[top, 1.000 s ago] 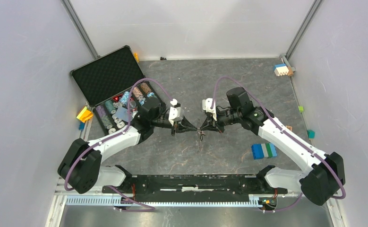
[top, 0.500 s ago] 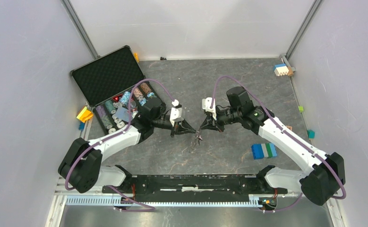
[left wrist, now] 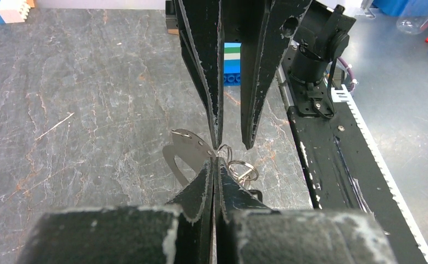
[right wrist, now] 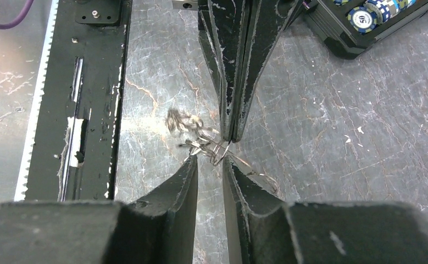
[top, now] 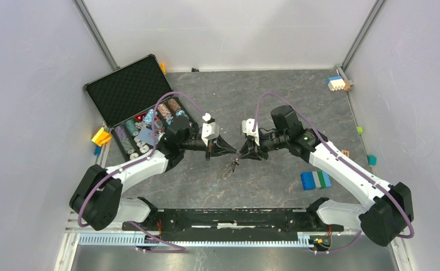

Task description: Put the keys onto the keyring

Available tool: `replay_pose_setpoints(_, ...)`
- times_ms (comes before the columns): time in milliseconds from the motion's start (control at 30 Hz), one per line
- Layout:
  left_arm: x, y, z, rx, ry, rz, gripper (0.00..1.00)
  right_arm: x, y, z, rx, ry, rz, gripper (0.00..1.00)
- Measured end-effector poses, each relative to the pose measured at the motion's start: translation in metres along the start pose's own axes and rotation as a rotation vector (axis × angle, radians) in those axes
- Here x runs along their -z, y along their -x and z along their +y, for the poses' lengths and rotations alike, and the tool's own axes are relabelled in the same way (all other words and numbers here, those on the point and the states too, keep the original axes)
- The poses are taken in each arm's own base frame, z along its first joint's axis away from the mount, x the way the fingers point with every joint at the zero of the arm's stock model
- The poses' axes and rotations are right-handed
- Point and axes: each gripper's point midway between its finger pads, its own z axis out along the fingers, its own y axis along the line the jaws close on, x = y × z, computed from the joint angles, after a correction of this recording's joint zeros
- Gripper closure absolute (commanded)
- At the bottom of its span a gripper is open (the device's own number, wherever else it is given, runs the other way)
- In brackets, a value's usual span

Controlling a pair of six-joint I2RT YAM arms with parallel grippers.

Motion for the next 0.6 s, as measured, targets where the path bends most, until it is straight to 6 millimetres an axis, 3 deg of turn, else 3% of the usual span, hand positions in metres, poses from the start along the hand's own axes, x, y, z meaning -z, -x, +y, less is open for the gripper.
replay_pose_setpoints(600, 0.000, 0.000, 0.003, 0.008, 0.018, 0.001, 0.98, 0.001, -0.010, -0.011, -0.029, -0.036, 0.010, 0.72)
